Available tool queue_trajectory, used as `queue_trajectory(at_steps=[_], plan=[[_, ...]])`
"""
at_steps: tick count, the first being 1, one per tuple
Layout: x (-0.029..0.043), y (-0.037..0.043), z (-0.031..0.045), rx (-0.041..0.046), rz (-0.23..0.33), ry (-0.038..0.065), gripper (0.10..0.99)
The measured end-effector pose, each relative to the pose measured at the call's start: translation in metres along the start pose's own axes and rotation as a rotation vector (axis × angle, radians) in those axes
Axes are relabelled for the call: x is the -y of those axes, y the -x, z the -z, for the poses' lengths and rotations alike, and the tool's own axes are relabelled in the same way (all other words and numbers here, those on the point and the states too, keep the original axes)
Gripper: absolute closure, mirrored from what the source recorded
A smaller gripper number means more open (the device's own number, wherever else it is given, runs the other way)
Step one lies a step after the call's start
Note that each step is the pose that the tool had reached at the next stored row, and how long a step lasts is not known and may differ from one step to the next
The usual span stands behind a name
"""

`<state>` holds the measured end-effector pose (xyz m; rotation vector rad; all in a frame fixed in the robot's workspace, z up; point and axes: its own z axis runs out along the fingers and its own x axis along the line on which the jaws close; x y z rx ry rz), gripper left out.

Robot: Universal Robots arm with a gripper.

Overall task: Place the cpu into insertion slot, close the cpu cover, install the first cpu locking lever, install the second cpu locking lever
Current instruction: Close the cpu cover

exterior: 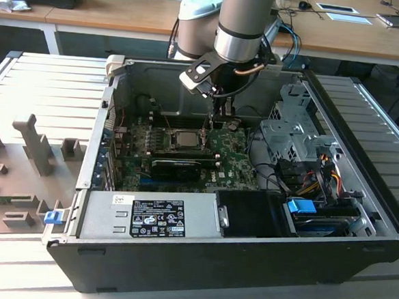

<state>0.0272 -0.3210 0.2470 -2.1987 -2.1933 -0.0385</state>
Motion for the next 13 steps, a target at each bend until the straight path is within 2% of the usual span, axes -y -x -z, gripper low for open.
queue_trajectory(at_steps=[13], plan=[[0.0106,0.0000,-0.0001,0.0001,0.000,0.000,0.933]])
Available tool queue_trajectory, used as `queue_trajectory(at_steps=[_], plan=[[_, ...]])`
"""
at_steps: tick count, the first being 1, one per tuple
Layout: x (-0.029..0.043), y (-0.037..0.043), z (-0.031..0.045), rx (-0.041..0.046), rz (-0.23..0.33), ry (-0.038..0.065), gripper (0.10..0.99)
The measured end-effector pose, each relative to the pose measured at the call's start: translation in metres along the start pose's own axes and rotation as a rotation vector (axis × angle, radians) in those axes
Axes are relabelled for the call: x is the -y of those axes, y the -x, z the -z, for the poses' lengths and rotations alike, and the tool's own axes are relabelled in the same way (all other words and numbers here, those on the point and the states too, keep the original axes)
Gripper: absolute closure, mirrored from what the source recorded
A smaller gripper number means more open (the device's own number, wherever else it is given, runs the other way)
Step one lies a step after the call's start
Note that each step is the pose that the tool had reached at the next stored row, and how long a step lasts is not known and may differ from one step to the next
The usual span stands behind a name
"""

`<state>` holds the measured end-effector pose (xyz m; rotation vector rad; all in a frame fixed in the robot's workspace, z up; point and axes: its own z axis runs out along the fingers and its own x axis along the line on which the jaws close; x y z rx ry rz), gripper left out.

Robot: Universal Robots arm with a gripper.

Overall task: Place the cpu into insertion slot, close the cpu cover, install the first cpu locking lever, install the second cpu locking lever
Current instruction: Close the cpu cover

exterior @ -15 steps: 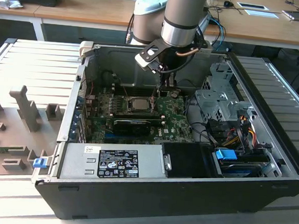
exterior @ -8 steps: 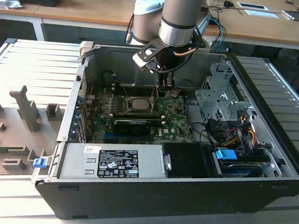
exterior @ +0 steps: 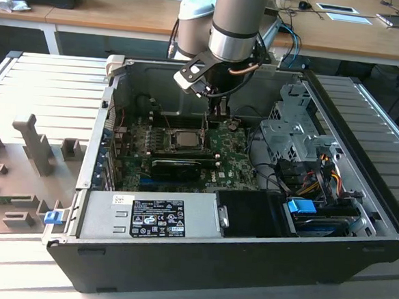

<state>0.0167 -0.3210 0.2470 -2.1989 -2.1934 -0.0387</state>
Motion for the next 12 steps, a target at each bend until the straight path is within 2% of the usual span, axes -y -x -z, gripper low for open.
queue_trajectory(at_steps=[4,7,12], plan=[[0.0057,0.0000,-0.0003,-0.0003,0.000,0.002,0.933],[0.0094,0.0001,-0.0033,-0.0002,0.001,0.010,0.933],[0.0240,0.0004,-0.0059,0.0000,0.023,0.012,0.933]])
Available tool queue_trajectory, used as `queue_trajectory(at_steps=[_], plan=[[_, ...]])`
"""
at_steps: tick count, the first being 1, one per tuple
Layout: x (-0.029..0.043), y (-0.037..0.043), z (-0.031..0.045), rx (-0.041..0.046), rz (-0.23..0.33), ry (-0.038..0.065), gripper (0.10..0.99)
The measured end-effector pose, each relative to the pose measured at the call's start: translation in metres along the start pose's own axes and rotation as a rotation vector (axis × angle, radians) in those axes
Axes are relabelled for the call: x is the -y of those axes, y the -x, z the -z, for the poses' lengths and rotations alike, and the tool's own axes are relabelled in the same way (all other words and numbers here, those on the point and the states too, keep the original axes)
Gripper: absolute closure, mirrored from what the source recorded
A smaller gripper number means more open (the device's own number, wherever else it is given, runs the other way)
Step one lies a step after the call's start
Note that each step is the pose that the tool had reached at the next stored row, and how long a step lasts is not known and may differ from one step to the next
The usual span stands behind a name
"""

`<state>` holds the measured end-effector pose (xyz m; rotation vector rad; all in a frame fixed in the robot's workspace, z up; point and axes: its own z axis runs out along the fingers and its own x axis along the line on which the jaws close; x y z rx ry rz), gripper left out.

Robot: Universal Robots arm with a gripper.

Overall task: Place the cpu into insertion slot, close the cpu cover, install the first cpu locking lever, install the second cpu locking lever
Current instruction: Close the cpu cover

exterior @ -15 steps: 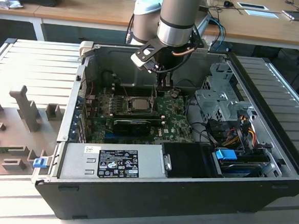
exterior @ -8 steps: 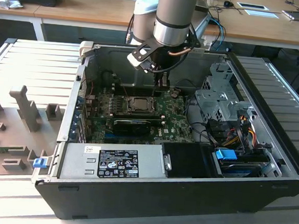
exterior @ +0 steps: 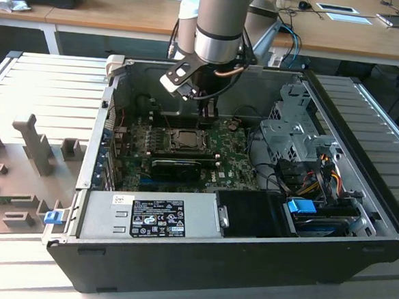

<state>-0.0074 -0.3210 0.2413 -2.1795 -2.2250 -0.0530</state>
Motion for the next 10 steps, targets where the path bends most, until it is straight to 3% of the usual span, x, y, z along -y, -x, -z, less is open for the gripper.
queue_trajectory(at_steps=[10], plan=[[0.0093,-0.0002,0.0000,-0.0001,0.001,0.000,0.933]])
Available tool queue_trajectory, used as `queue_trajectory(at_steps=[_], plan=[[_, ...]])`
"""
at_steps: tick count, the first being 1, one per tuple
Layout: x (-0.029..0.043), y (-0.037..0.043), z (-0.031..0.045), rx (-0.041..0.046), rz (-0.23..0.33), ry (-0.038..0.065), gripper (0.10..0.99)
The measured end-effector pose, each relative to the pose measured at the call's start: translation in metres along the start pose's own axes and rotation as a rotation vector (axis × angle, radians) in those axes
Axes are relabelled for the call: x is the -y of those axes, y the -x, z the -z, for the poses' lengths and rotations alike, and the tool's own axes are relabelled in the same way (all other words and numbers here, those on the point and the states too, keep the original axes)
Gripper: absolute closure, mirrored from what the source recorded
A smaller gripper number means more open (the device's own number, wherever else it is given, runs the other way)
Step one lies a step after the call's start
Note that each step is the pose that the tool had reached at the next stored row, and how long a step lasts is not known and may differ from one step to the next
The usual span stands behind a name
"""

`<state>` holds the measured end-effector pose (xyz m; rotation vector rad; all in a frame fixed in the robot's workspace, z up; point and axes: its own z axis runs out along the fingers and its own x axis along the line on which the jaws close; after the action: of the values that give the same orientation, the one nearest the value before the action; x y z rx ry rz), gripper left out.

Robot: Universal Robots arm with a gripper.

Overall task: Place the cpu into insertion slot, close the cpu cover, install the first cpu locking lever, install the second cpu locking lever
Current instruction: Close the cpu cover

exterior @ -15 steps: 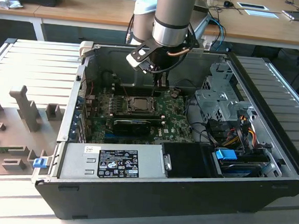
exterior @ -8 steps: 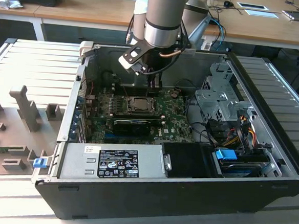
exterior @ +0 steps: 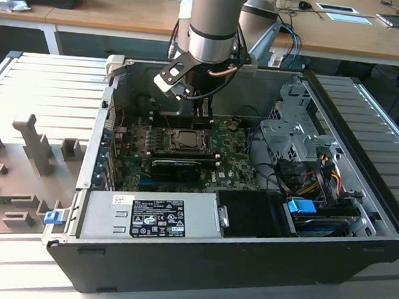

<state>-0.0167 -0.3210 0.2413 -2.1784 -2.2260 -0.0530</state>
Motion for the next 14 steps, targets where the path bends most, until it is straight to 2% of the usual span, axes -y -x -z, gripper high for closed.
queue_trajectory(at_steps=[14], plan=[[0.0089,-0.0002,0.0000,0.0000,0.000,0.000,0.933]])
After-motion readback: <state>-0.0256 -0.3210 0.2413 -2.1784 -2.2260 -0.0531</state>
